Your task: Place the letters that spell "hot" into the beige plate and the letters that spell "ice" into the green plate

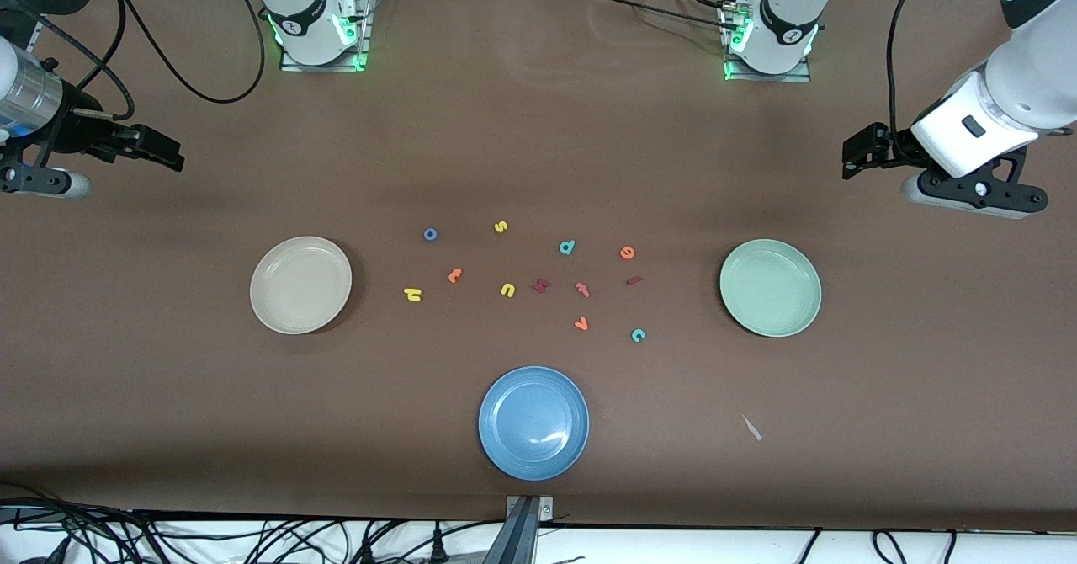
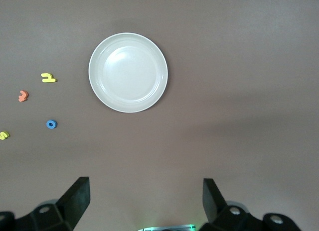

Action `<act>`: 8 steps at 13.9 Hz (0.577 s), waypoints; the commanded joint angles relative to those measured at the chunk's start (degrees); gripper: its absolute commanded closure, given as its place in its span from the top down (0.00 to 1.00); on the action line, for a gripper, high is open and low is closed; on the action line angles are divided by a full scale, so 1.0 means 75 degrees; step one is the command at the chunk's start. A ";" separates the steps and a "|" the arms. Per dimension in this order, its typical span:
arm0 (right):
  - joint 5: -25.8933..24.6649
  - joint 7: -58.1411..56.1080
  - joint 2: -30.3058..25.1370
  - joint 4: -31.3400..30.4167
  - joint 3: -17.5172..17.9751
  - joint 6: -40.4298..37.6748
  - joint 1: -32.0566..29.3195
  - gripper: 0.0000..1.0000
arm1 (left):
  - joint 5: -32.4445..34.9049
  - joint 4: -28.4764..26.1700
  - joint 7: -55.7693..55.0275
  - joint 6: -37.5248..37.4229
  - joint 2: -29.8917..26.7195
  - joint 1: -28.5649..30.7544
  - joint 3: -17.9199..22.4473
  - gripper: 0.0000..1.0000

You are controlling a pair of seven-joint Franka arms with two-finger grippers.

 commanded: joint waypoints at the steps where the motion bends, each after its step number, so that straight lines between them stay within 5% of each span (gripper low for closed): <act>1: 0.0008 0.0040 0.0078 0.0182 0.0017 -0.0048 -0.0035 1.00 | 0.0153 0.0188 -0.0064 -0.0175 0.0020 -0.0046 0.0012 1.00; 8: 0.0008 0.0029 0.0089 0.0182 0.0029 -0.0048 -0.0047 1.00 | 0.0153 0.0247 -0.0064 -0.0187 0.0031 -0.0034 0.0024 1.00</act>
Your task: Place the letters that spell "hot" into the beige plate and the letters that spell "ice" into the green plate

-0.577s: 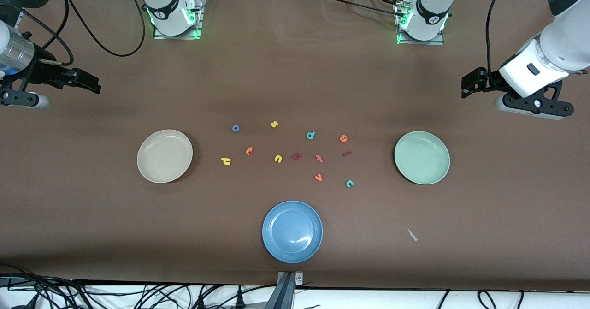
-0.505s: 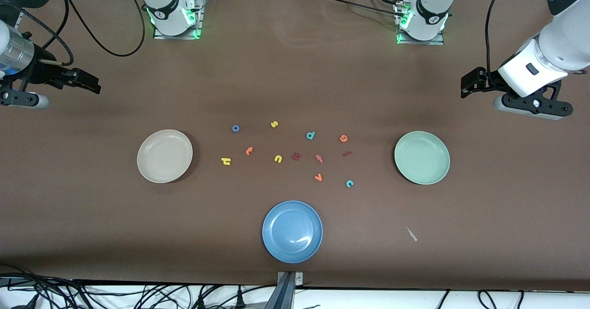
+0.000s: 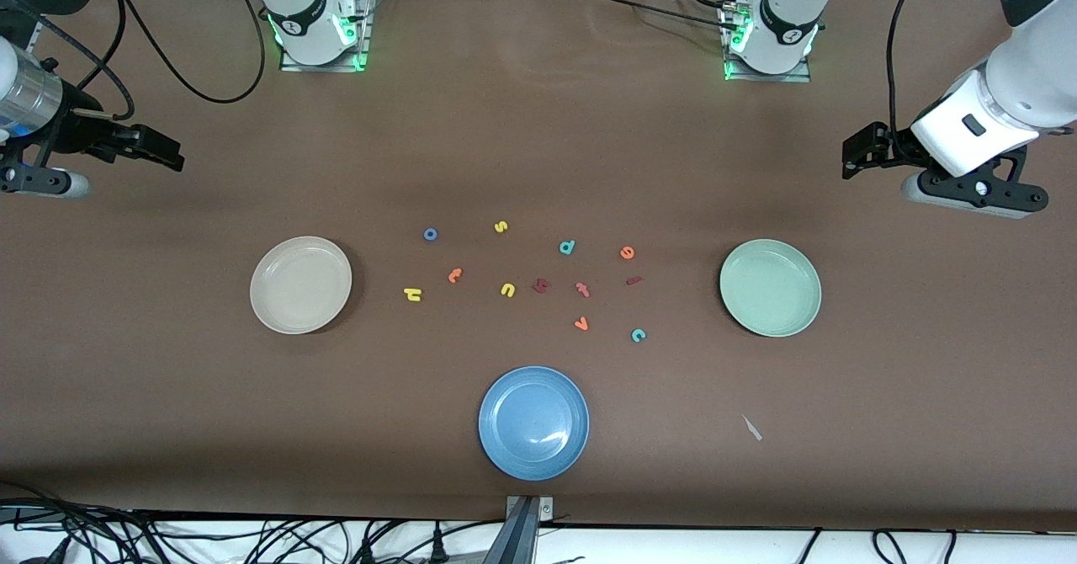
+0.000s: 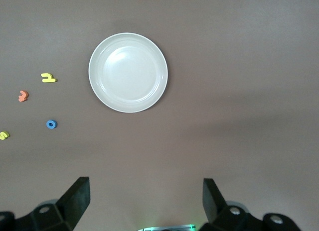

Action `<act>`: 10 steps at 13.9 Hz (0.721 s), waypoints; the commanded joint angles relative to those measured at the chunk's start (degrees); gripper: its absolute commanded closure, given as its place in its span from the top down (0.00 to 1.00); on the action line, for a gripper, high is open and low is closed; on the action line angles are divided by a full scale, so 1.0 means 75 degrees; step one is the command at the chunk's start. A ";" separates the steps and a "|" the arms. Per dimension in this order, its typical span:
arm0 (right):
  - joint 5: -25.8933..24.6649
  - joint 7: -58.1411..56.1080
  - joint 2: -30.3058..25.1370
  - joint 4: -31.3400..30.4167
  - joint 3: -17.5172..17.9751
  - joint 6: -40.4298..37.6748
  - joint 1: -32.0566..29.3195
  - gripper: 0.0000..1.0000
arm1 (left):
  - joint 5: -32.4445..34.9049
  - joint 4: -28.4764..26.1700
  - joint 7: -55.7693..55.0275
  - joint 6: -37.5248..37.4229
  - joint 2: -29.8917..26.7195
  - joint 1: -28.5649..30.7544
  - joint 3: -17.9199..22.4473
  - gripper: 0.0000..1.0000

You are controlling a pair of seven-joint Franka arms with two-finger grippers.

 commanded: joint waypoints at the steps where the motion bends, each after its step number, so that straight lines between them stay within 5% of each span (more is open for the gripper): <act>1: 0.0008 0.0029 0.0089 0.0182 0.0029 -0.0049 -0.0047 1.00 | 0.0153 0.0202 -0.0064 -0.0186 0.0031 -0.0031 0.0008 1.00; 10: 0.0008 0.0029 0.0089 0.0182 0.0029 -0.0049 -0.0047 1.00 | 0.0153 0.0202 -0.0064 -0.0338 0.0031 -0.0054 -0.0004 1.00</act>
